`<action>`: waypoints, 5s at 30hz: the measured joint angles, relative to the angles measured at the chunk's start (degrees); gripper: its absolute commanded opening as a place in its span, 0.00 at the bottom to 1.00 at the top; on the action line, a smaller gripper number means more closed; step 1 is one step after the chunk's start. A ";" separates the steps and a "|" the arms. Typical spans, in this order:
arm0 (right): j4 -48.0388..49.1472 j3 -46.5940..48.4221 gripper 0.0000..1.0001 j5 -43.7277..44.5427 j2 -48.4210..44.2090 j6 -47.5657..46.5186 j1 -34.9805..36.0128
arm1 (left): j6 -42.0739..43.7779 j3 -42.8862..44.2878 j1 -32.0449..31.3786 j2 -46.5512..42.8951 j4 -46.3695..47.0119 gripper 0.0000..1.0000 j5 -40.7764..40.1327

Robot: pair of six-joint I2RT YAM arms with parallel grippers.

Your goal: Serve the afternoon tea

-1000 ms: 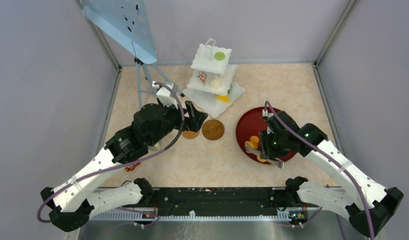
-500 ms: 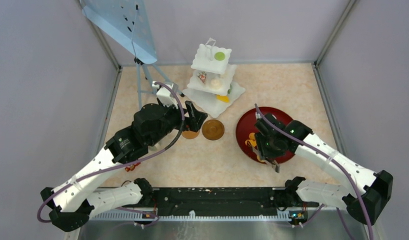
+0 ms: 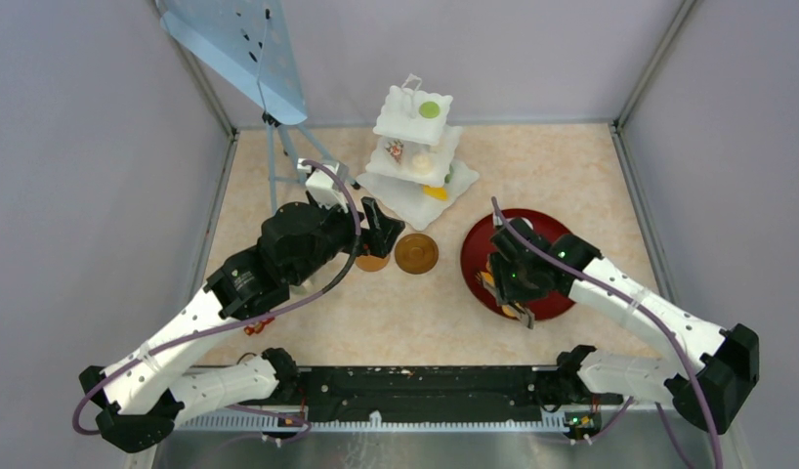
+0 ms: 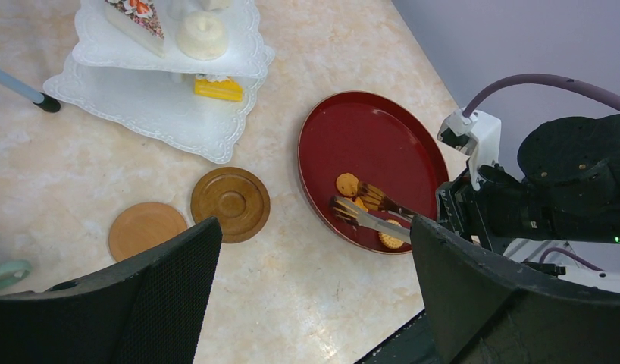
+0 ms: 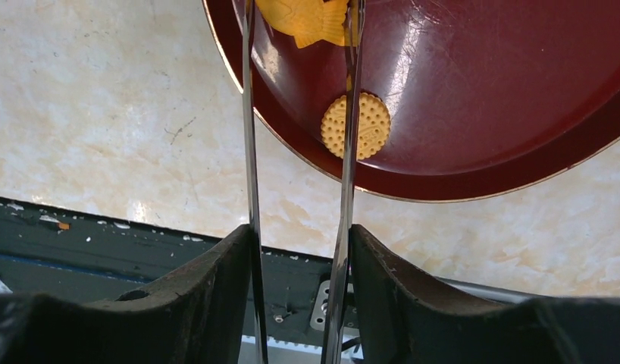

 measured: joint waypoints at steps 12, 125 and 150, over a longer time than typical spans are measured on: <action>-0.81 -0.33 0.48 0.79 0.33 1.73 0.15 | 0.09 0.00 0.00 0.00 -0.02 0.99 -0.42; 24.65 50.29 0.49 8.63 30.14 -16.04 4.26 | 0.46 0.02 0.00 -7.89 -4.15 0.99 -11.87; -4.76 9.31 0.50 12.09 -4.07 6.10 4.44 | -0.15 -1.33 0.00 -4.76 -2.36 0.99 -7.98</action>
